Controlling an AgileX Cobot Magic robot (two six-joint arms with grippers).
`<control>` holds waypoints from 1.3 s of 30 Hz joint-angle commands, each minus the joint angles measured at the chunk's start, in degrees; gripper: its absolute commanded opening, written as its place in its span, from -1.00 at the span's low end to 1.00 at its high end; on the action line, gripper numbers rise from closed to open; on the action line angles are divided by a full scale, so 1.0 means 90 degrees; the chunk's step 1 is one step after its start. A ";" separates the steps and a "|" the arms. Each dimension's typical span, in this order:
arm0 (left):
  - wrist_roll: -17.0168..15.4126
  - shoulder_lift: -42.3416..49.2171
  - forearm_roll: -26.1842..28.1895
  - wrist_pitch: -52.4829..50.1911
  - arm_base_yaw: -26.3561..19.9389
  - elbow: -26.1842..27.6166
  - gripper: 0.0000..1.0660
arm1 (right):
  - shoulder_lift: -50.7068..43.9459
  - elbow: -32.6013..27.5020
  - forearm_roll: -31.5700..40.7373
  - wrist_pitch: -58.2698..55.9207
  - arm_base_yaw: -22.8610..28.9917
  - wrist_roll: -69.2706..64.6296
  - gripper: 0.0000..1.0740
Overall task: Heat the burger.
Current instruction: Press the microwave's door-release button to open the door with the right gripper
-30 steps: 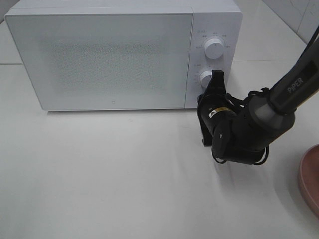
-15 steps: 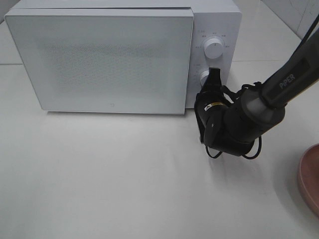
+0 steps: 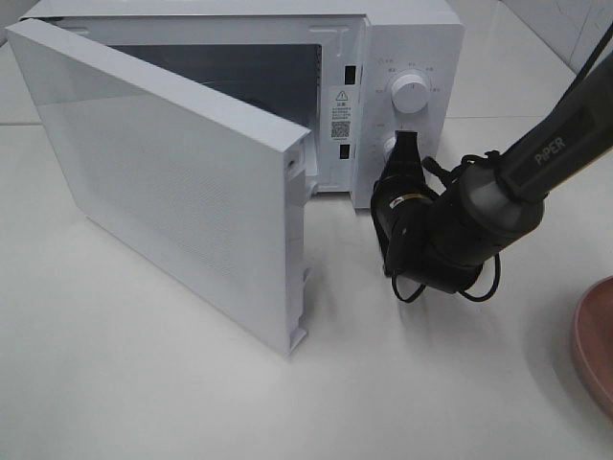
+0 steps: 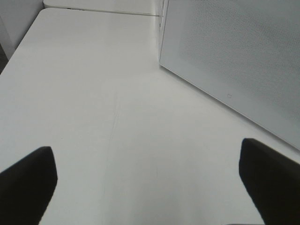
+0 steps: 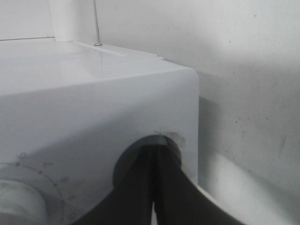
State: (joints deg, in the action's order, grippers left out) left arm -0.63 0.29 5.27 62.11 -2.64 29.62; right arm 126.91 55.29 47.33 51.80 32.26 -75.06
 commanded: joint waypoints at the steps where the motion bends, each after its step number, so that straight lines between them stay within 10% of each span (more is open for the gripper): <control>1: 0.0013 0.0102 0.0025 -0.0095 -0.0013 -0.0013 0.84 | 0.0102 0.0547 -0.0796 0.0535 -0.0331 0.0032 -1.00; 39: 0.0013 0.0102 0.0025 -0.0095 -0.0013 -0.0013 0.84 | -0.1617 -0.1458 -0.1095 -0.1114 -0.0306 0.0274 -1.00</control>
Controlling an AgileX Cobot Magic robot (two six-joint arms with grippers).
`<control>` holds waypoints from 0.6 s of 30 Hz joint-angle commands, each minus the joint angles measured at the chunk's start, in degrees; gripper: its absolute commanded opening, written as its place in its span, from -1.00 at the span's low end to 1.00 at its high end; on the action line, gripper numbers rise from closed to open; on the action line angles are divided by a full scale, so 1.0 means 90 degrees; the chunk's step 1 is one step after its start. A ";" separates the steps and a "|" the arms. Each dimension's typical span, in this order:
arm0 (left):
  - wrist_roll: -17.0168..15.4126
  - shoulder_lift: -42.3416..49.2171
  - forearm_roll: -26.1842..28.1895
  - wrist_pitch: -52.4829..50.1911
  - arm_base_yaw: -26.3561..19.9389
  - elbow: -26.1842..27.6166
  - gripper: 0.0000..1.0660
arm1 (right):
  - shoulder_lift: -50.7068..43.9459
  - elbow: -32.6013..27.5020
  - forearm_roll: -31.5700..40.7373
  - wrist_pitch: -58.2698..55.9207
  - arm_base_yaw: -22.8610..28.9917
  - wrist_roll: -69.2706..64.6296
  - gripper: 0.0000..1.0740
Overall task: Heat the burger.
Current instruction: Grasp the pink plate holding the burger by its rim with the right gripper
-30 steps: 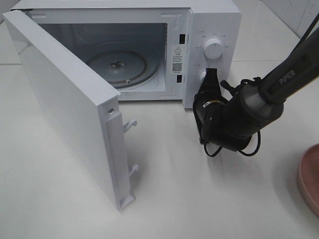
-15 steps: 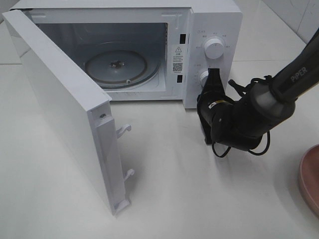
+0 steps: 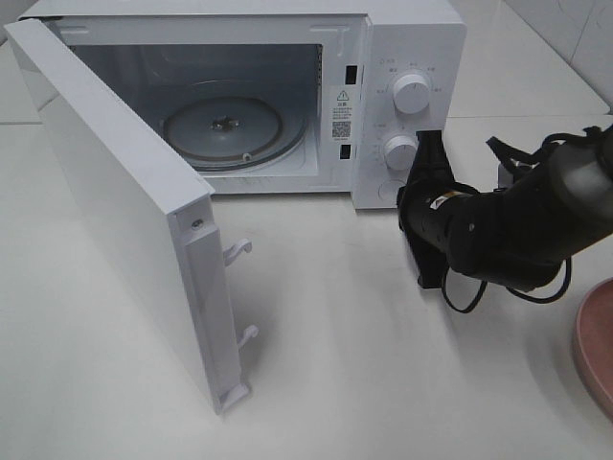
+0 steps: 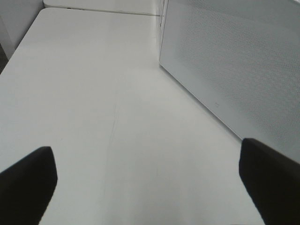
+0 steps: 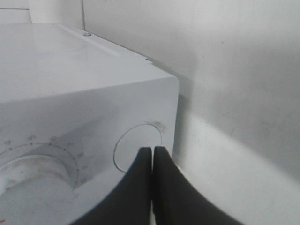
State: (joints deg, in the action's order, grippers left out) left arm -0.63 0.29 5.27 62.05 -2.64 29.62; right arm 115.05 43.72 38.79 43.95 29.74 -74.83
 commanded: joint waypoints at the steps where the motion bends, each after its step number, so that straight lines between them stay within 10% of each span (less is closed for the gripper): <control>1: 0.0013 0.0102 0.0025 -0.0089 -0.0013 -0.0013 0.84 | -0.0299 -0.0172 -0.0146 -0.0242 -0.0025 0.0248 -1.00; 18: 0.0013 0.0102 0.0025 -0.0089 -0.0013 -0.0013 0.84 | -0.2260 -0.0802 -0.2082 -0.3629 -0.0045 0.2750 -0.94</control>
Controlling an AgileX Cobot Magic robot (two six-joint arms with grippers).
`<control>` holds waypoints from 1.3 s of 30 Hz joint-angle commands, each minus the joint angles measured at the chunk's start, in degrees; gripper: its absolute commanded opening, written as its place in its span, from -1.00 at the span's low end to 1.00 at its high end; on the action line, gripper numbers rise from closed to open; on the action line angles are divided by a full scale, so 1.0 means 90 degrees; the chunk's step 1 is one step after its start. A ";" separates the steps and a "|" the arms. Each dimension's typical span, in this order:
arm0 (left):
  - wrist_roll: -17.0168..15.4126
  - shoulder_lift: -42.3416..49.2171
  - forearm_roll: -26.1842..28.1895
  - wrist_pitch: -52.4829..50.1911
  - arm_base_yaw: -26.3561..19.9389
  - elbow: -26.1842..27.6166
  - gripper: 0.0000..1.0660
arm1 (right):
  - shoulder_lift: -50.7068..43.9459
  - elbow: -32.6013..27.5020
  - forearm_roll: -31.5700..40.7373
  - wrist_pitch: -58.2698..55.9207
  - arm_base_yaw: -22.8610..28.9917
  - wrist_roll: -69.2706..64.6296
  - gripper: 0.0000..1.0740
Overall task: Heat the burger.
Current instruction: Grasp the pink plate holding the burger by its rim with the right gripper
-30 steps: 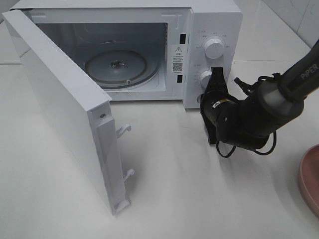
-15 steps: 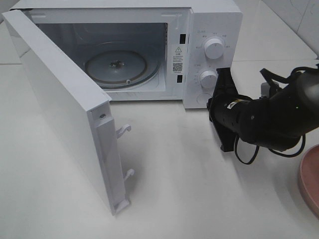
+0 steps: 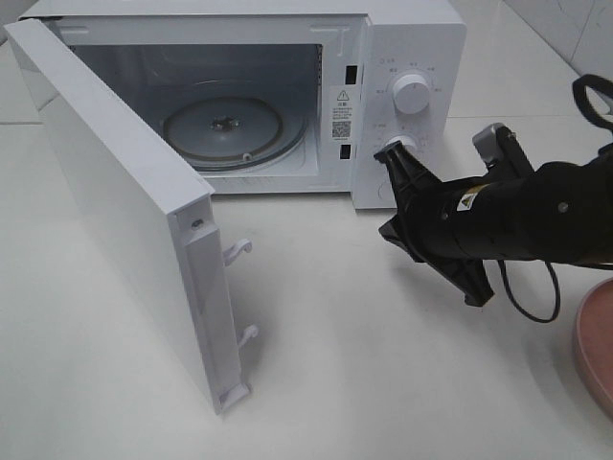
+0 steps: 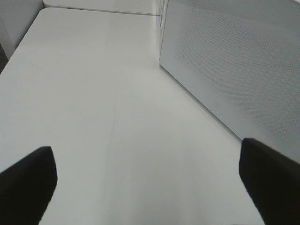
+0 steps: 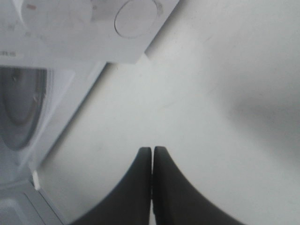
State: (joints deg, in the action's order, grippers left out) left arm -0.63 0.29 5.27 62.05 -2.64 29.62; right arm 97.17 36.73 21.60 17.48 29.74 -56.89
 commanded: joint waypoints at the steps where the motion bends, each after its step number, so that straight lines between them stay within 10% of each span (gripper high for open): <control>1: 0.0013 0.0102 0.0025 -0.0089 -0.0013 -0.0013 0.84 | -0.0439 -0.0025 -0.0172 -0.0987 -0.0045 0.1369 -0.93; 19: 0.0013 0.0102 0.0025 -0.0089 -0.0013 -0.0013 0.84 | -0.1483 -0.0025 -0.0197 -0.4093 -0.0045 0.5666 -0.92; 39: 0.0013 0.0102 0.0025 -0.0089 -0.0013 -0.0013 0.84 | -0.2445 -0.0025 -0.1713 -0.6621 -0.0452 0.5838 -0.69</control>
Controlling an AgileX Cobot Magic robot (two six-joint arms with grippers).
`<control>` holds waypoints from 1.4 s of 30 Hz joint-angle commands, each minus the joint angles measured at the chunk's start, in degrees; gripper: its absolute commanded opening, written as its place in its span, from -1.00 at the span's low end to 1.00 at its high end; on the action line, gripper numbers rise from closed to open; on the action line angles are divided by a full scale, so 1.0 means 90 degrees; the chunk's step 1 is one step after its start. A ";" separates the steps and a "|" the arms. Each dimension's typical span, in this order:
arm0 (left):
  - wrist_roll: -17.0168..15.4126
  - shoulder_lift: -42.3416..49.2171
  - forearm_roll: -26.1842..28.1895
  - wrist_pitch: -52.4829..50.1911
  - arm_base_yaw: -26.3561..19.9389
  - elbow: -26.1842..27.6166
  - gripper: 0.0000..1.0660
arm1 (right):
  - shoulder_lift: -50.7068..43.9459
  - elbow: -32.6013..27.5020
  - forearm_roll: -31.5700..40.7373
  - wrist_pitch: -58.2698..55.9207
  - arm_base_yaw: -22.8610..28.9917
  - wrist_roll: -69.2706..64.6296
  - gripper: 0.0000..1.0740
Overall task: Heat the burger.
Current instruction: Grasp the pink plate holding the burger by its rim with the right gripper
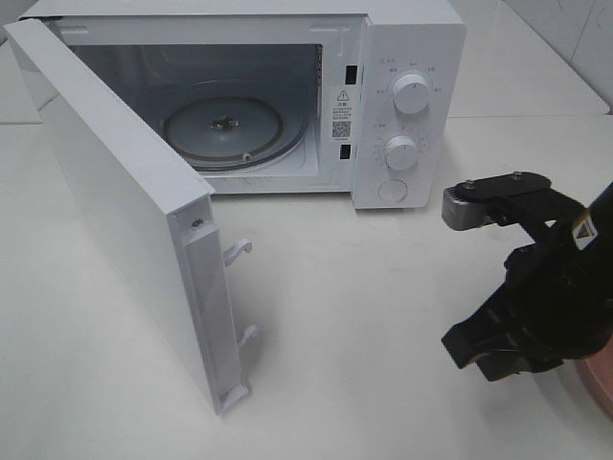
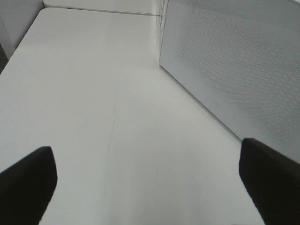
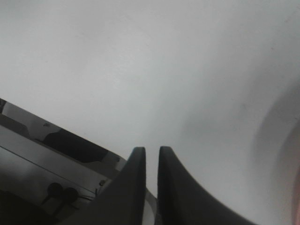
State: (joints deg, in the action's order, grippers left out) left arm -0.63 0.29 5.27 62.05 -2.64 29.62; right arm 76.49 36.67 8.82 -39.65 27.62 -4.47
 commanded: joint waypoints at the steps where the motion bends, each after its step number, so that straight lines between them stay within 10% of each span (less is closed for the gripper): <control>1: 0.0013 0.0102 0.0025 -0.0089 -0.0013 -0.0013 0.84 | -0.0210 -0.0019 -0.0522 -0.0420 -0.0407 0.0013 -0.56; 13: 0.0013 0.0102 0.0025 -0.0089 -0.0013 -0.0013 0.84 | -0.0216 -0.0019 -0.1681 -0.0688 -0.1286 0.0013 0.71; 42: 0.0013 0.0102 0.0025 -0.0089 -0.0013 -0.0013 0.84 | 0.0535 -0.0121 -0.1738 -0.0045 -0.1814 -0.0191 0.57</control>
State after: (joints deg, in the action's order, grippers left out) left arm -0.63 0.29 5.27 62.05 -2.64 29.62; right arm 81.13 36.04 -6.42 -40.39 11.69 -5.90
